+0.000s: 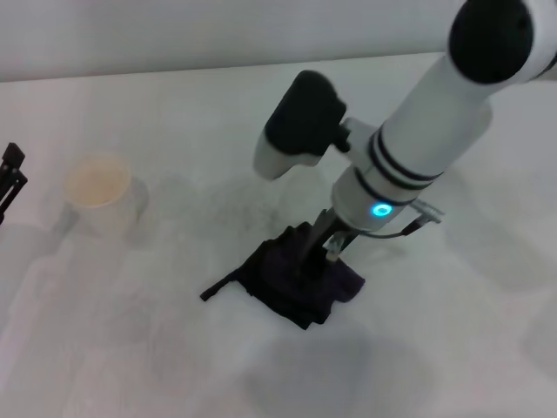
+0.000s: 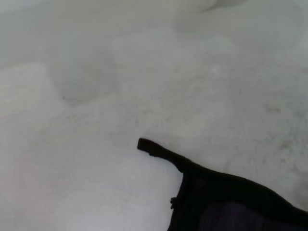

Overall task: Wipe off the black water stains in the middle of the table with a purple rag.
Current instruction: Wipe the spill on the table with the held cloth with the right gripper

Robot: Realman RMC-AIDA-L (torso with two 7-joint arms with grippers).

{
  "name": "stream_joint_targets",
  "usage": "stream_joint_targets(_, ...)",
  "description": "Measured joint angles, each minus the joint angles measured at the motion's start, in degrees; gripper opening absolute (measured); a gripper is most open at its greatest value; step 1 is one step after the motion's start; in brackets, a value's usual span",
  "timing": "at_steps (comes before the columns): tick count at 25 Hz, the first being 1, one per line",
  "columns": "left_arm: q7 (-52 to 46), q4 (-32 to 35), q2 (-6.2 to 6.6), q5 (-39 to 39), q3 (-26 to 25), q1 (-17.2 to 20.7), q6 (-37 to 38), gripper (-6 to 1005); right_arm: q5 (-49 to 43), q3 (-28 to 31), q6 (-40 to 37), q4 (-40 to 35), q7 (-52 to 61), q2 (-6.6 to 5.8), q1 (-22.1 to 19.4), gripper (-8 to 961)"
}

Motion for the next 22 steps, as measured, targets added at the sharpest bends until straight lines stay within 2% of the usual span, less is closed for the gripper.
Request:
stream_joint_targets(10, 0.1, 0.1, 0.00, 0.0, 0.0, 0.0, -0.1, 891, 3.2, -7.9, -8.6, 0.0, 0.1, 0.07, 1.0, 73)
stream_joint_targets(15, 0.0, 0.1, 0.07, 0.0, 0.0, -0.1, -0.3, 891, 2.3, -6.2, -10.6, -0.4, 0.2, -0.43, 0.8, 72)
stream_joint_targets(22, 0.0, 0.1, 0.09, 0.0, 0.1, -0.1, -0.2, 891, -4.6, -0.7, -10.7, -2.7, 0.6, -0.57, 0.6, 71)
